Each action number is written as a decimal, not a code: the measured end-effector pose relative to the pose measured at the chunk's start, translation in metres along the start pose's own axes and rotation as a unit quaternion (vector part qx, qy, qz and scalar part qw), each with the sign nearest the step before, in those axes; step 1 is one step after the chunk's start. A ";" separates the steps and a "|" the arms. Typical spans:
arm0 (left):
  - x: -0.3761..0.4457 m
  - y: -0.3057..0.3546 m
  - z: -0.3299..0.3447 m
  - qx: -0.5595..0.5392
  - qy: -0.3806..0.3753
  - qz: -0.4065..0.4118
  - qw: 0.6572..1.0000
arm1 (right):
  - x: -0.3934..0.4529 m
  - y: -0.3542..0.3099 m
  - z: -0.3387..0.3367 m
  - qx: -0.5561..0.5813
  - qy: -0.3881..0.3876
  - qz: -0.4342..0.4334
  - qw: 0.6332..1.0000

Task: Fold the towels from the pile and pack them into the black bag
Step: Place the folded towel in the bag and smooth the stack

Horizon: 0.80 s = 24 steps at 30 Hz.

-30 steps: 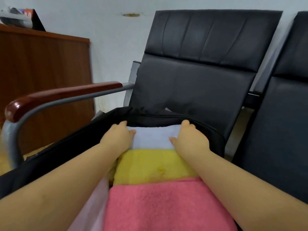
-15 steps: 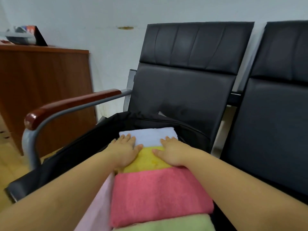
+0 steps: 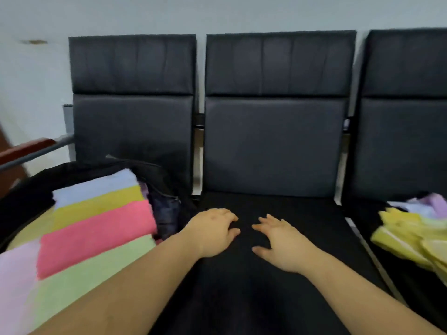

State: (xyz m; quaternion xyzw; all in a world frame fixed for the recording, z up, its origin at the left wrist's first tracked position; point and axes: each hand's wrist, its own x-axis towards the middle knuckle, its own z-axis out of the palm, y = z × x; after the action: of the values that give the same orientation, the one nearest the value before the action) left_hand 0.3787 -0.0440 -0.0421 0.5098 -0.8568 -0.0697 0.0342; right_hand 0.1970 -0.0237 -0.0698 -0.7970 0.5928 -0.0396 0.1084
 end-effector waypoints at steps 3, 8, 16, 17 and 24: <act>0.023 0.069 0.019 -0.021 -0.038 0.037 0.998 | -0.049 0.066 0.002 0.004 0.019 0.068 0.998; 0.059 0.181 0.047 -0.047 -0.062 0.116 0.990 | -0.126 0.165 0.007 0.019 0.109 0.167 0.980; 0.115 0.304 0.089 -0.084 -0.074 0.196 0.974 | -0.203 0.270 0.003 0.086 0.319 0.273 0.904; 0.121 0.315 0.093 -0.094 -0.070 0.201 0.972 | -0.209 0.282 0.001 0.071 0.342 0.289 0.892; 0.154 0.362 0.125 -0.115 -0.080 0.209 0.968 | -0.234 0.325 -0.005 0.158 0.192 0.425 0.870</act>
State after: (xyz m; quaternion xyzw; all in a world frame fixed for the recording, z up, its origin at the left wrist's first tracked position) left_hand -0.0258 0.0020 -0.1119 0.3052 -0.9303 -0.1997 0.0380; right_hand -0.1767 0.1101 -0.1215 -0.4168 0.8695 -0.2348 0.1234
